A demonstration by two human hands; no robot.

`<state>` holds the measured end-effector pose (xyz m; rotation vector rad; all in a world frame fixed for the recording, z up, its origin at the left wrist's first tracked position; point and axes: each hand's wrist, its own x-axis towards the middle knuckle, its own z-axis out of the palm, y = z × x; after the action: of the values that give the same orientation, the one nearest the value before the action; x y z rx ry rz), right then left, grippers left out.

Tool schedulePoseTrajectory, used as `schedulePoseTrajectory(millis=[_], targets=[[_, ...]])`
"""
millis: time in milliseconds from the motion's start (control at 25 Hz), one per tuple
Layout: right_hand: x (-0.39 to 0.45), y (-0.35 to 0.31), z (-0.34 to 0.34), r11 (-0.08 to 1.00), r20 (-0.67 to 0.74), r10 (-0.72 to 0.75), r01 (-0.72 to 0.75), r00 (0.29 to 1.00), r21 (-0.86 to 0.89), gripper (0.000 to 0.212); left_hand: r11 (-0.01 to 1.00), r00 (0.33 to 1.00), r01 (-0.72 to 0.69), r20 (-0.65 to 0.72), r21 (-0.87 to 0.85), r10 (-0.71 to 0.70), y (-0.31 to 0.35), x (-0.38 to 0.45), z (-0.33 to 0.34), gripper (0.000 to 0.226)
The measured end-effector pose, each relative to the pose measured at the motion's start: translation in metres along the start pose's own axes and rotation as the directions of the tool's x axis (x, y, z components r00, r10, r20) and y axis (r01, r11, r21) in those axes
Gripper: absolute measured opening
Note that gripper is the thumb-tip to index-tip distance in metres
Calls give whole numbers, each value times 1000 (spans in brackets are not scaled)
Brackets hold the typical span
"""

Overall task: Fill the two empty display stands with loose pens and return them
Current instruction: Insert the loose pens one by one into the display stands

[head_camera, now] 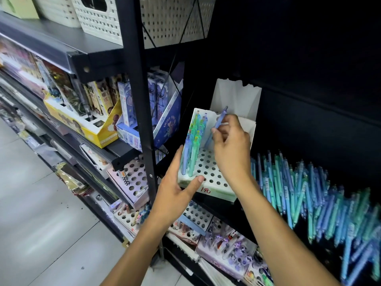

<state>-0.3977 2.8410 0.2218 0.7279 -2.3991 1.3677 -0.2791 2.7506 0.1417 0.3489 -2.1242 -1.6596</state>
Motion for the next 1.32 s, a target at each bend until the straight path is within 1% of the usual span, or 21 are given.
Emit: schedulePoseTrajectory(millis=[120, 240, 320, 400, 440, 480, 520, 560, 600, 640, 680, 760, 800, 840, 920, 960, 1000, 1040, 1120, 1200, 1320], targets=[[1, 13, 12, 992, 103, -4, 17, 995, -126, 12, 999, 1000, 9, -1, 33, -9, 2, -3, 1, 87], [4, 18, 17, 985, 185, 18, 15, 983, -172, 12, 999, 1000, -6, 3, 38, 6, 2, -1, -1, 88], [3, 14, 15, 981, 220, 49, -5, 974, -195, 12, 999, 999, -20, -35, 46, 22, 3, -2, -1, 87], [-10, 4, 0, 989, 185, 58, -32, 981, -143, 15, 983, 984, -32, -164, 181, 62, 11, -12, 4, 84], [-19, -1, -13, 997, 133, 54, -46, 990, -68, 17, 956, 962, -56, -242, 288, 129, 20, -20, 9, 78], [-30, -6, -29, 998, 58, 49, -51, 997, 34, 17, 920, 927, -131, -284, 369, 245, 30, -30, 17, 70], [-42, -7, -48, 990, -22, 45, -41, 999, 131, 15, 889, 890, -237, -280, 391, 360, 41, -39, 28, 62], [-54, -4, -70, 982, -84, 39, -22, 996, 185, 12, 868, 868, -339, -237, 362, 437, 52, -46, 44, 56], [-66, 3, -91, 983, -116, 34, -12, 993, 185, 9, 854, 864, -413, -160, 315, 477, 62, -51, 59, 51], [-77, 16, -112, 988, -125, 52, -33, 991, 149, 6, 848, 872, -453, -58, 276, 485, 69, -53, 75, 46], [-89, 34, -137, 991, -141, 104, -92, 984, 94, 6, 850, 881, -469, 62, 240, 468, 76, -54, 94, 43], [-112, 77, -191, 963, -214, 239, -259, 947, -68, 9, 848, 865, -482, 273, 219, 421, 86, -55, 129, 42], [-124, 97, -219, 923, -262, 289, -340, 921, -178, 11, 831, 845, -500, 348, 243, 407, 91, -57, 147, 40], [-135, 113, -245, 861, -298, 330, -416, 895, -294, 11, 807, 823, -521, 416, 278, 387, 97, -60, 164, 37], [-156, 133, -282, 700, -314, 427, -530, 848, -479, 6, 749, 778, -555, 545, 362, 312, 111, -67, 199, 32], [-162, 140, -292, 635, -289, 482, -557, 827, -536, 2, 712, 762, -570, 587, 410, 273, 116, -70, 215, 34], [-166, 145, -297, 591, -247, 534, -566, 809, -575, 7, 663, 752, -585, 618, 467, 229, 122, -73, 232, 37], [-168, 149, -298, 570, -201, 570, -559, 797, -602, 12, 618, 749, -588, 639, 522, 173, 126, -75, 245, 41], [-169, 156, -301, 552, -158, 597, -546, 787, -630, 16, 556, 760, -561, 648, 614, 51, 132, -78, 268, 51], [-167, 158, -303, 541, -144, 598, -530, 788, -653, 18, 539, 776, -512, 630, 669, -45, 132, -79, 276, 59], [-165, 157, -302, 519, -147, 585, -508, 798, -688, 22, 575, 779, -472, 622, 668, -83, 133, -76, 274, 58]])
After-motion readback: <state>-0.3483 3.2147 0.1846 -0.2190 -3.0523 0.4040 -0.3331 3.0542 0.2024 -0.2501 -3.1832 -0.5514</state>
